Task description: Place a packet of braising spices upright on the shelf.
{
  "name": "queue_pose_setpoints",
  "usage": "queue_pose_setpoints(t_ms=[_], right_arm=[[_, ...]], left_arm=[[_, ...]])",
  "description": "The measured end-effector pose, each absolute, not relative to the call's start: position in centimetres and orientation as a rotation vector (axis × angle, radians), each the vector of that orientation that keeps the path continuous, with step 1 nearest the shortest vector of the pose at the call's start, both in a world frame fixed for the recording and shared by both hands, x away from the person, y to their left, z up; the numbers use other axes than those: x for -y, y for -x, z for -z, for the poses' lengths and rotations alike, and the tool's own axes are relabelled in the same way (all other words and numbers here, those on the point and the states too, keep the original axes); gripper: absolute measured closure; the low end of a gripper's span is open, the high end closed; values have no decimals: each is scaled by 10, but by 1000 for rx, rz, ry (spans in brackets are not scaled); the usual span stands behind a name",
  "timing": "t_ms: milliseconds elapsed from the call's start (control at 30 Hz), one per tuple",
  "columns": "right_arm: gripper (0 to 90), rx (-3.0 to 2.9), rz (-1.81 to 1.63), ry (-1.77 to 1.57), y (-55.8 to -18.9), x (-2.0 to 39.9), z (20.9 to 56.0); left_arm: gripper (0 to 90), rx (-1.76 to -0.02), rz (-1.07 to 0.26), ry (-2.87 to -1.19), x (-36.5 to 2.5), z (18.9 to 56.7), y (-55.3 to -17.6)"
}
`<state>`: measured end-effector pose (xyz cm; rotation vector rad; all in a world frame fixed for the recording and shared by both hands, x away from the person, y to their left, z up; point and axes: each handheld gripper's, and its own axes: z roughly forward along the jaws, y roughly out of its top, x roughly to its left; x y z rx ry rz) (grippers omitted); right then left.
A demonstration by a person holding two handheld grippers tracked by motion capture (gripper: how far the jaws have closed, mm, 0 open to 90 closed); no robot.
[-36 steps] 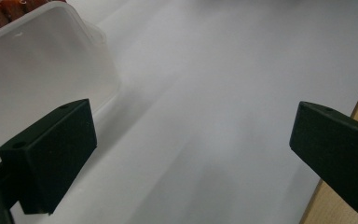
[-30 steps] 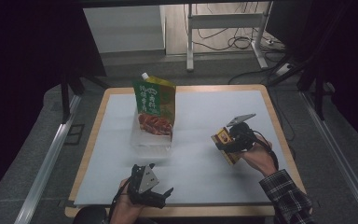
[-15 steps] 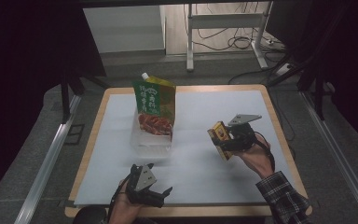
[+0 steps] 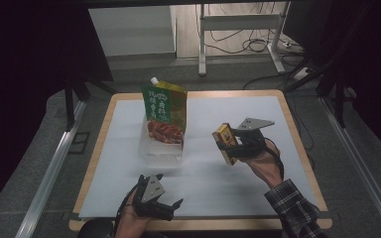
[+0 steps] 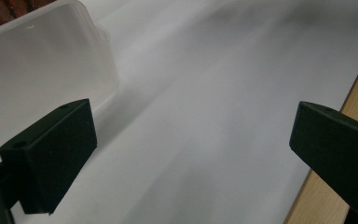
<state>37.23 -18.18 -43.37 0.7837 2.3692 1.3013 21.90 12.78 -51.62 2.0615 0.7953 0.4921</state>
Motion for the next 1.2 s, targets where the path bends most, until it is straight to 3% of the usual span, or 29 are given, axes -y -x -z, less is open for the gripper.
queue_pose_setpoints(t_ms=[1200], right_arm=[[318,-2303,-1528,-600,-376,113,417]], left_arm=[[6,-819,-493,-2043,-139,517,-208]])
